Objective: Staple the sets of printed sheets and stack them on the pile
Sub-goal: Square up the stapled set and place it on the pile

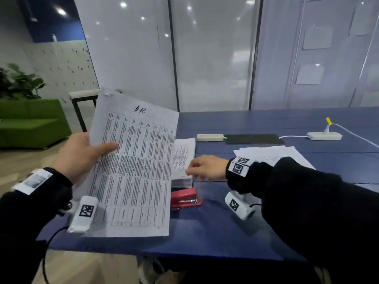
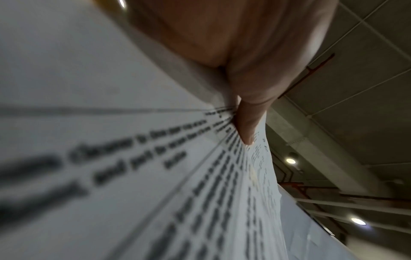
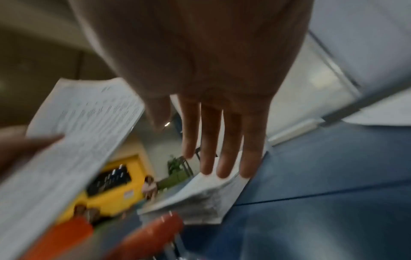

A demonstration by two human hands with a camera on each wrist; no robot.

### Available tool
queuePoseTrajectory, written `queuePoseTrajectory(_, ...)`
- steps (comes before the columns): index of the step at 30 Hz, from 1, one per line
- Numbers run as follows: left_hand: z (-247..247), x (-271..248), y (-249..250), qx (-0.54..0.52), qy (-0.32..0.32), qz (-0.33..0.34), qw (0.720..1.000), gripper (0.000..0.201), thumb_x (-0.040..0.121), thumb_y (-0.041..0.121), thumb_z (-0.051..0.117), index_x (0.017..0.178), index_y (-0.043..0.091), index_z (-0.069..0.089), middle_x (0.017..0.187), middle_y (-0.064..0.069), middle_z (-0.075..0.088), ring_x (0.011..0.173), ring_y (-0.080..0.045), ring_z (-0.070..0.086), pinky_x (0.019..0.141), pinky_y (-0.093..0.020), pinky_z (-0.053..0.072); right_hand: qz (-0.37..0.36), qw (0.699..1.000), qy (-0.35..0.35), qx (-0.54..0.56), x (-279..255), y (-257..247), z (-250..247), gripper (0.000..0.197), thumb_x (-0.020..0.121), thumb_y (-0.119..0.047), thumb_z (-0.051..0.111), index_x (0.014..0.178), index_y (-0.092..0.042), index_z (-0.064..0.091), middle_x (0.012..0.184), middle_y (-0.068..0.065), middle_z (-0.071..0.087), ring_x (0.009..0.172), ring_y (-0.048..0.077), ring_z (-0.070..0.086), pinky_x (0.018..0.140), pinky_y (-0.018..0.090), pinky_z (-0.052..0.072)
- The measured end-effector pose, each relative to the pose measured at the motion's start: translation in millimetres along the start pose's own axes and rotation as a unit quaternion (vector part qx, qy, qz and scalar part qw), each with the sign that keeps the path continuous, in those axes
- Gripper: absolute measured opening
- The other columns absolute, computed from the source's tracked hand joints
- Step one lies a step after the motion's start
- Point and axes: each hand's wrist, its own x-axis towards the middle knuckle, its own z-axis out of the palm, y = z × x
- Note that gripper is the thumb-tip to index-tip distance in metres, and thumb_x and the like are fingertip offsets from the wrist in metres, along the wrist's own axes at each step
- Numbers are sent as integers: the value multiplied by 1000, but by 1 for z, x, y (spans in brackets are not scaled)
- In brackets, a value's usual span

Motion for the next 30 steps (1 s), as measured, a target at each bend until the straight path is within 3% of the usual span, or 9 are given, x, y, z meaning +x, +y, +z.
queuePoseTrajectory(3,-25,-11,-16,6,8,-31,999,18,91,10,73,109,4,73,91,-3,81,81,-24,79,59,-29,62,-64,967,-97,-228,17,-21,42,53,97,-66,52,110,-16,65,101,2,69,90,24,64,80,37,52)
queuePoseTrajectory(6,-37,-18,-27,15,8,-53,998,18,91,9,74,109,6,73,93,-3,81,84,-25,79,64,-32,63,-90,941,-72,-319,24,-26,76,50,97,-63,54,111,-15,57,107,12,68,91,32,61,77,39,48)
queuePoseTrajectory(10,-37,-19,-32,62,-10,-44,997,19,88,18,80,105,9,77,94,-5,81,86,-29,79,89,-55,60,-63,971,-50,-225,17,-13,67,46,104,-52,51,119,-8,56,117,18,67,103,35,63,87,39,49)
queuePoseTrajectory(12,-30,-21,-27,80,-34,-34,996,15,88,18,80,101,11,78,89,-3,81,81,-26,79,87,-53,61,-5,999,-36,8,4,-4,46,36,106,-44,50,106,-8,55,109,20,69,96,36,67,85,40,51)
queuePoseTrajectory(16,0,-27,-9,93,-112,-1,989,26,79,33,85,96,16,76,77,7,79,67,-12,76,64,-28,62,48,885,138,442,-28,26,-12,27,103,-31,62,94,-6,57,82,21,70,63,29,71,55,36,58)
queuePoseTrajectory(18,18,-24,-3,82,-152,-10,985,52,66,52,88,99,13,78,87,-2,81,78,-23,79,77,-42,63,66,820,252,509,-39,39,-41,28,99,-42,65,91,-15,63,74,4,66,54,19,62,56,31,50)
queuePoseTrajectory(21,52,-21,13,89,-198,20,976,26,82,28,84,101,12,78,91,-4,81,80,-26,79,79,-46,64,95,723,363,580,-52,50,-74,31,101,-48,58,85,-23,64,74,-3,61,53,14,56,57,29,51)
queuePoseTrajectory(27,117,-21,43,140,-265,54,953,12,88,28,82,96,21,79,87,5,81,77,-16,78,84,-43,62,164,689,452,542,-63,62,-84,37,97,-51,60,95,-14,58,99,17,63,78,33,65,61,47,60)
queuePoseTrajectory(30,137,-20,48,155,-274,62,947,15,86,32,84,94,21,78,85,7,80,76,-13,78,85,-43,62,174,691,466,524,-62,73,-77,45,98,-55,58,109,-11,55,88,12,66,73,29,68,64,41,57)
